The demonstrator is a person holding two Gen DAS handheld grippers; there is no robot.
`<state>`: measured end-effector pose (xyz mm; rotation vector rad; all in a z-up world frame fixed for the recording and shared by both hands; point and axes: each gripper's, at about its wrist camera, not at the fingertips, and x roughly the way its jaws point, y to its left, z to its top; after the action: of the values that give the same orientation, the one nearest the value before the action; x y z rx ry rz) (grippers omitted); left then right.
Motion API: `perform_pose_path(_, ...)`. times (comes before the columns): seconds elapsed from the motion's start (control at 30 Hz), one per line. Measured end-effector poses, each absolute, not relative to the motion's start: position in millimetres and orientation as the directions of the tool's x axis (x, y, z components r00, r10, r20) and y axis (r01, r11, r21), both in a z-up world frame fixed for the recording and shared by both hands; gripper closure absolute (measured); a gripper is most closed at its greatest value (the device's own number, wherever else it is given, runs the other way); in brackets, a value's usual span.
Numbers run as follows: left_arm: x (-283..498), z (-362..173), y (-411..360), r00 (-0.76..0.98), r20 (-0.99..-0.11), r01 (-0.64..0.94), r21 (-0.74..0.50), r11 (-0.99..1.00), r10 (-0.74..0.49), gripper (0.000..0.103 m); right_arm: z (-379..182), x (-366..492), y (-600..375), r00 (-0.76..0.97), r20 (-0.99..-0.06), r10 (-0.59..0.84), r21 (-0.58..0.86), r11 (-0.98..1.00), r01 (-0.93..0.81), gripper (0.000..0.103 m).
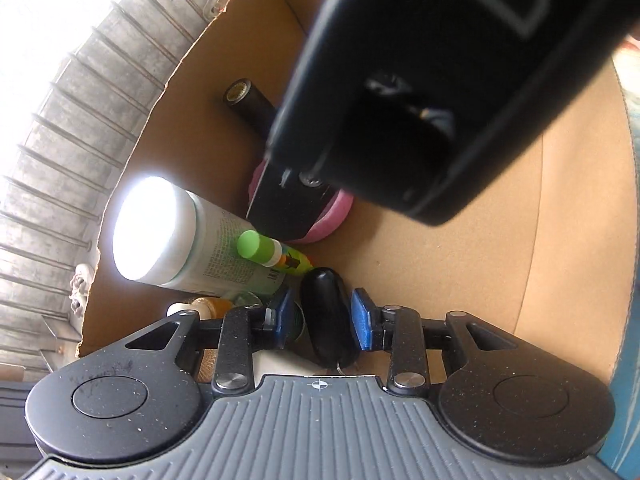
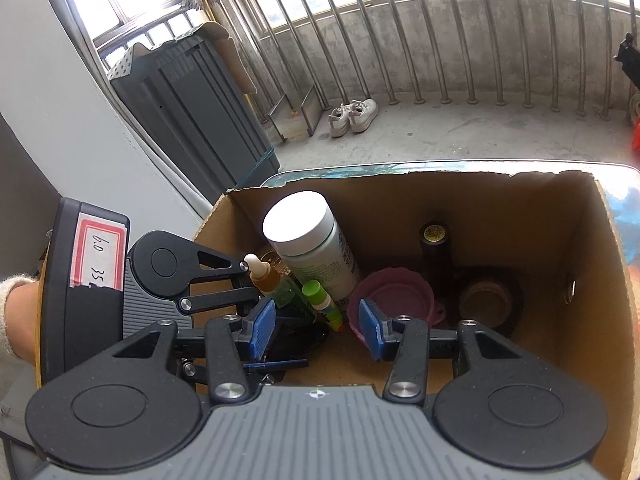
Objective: Organize rigid objects
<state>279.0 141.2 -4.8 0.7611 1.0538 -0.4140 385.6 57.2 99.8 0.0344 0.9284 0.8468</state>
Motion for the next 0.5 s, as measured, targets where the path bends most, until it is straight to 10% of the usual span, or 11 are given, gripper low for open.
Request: perform_pose_path(0.5, 237, 4, 159, 0.514, -0.856, 0.610, 0.415, 0.675, 0.061, 0.081, 95, 378, 42, 0.316, -0.684, 0.658, 0.377, 0.689, -0.619, 0.053)
